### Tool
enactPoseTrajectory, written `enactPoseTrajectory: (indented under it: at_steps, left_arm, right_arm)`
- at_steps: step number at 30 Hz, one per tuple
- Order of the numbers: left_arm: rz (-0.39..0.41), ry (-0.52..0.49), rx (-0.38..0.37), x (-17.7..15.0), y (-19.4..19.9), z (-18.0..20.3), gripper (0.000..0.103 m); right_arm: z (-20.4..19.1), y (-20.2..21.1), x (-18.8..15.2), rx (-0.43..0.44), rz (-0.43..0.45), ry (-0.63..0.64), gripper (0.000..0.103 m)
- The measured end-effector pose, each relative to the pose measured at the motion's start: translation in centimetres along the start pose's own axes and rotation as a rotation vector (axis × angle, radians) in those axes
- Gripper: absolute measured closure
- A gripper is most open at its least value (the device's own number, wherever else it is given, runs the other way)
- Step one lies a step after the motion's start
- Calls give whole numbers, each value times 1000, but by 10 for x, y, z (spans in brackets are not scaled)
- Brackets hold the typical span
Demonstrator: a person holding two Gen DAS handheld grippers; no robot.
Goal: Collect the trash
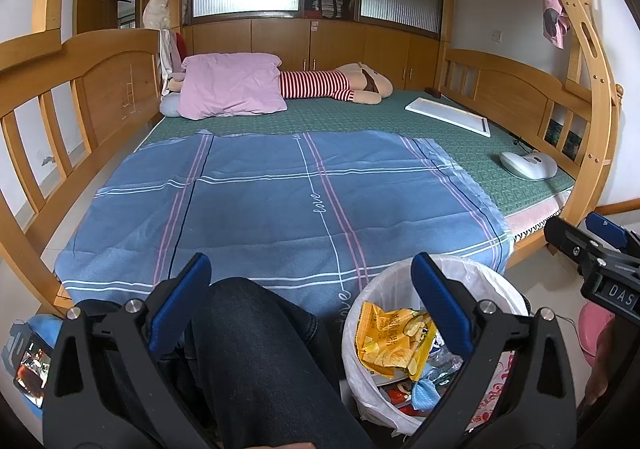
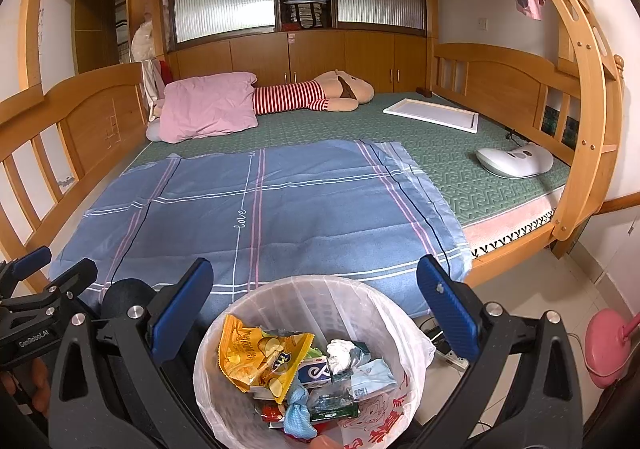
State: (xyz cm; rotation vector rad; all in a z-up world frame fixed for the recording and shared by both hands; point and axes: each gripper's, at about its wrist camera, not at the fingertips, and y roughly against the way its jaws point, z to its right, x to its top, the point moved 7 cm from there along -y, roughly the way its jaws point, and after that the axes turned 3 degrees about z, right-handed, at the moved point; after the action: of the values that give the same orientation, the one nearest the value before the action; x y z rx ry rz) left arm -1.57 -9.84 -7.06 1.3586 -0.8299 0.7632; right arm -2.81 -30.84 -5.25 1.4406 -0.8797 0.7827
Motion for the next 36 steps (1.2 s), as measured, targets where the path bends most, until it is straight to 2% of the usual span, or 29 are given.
enactPoseTrajectory:
  at_steps: [24,30,36]
  left_arm:
    - [-2,2,-5,0,0,1,3]
    - [17,-12,4,-1,1,3,3]
    - [1,5,-5,-2,-3,2,3]
  right_arm:
    - [-3,0,-3,-1,-5,-5,4]
    - [-3,-1,-4,-2,-6,-7,4]
    - [-5,-2,-6,-3,-10,-9,4]
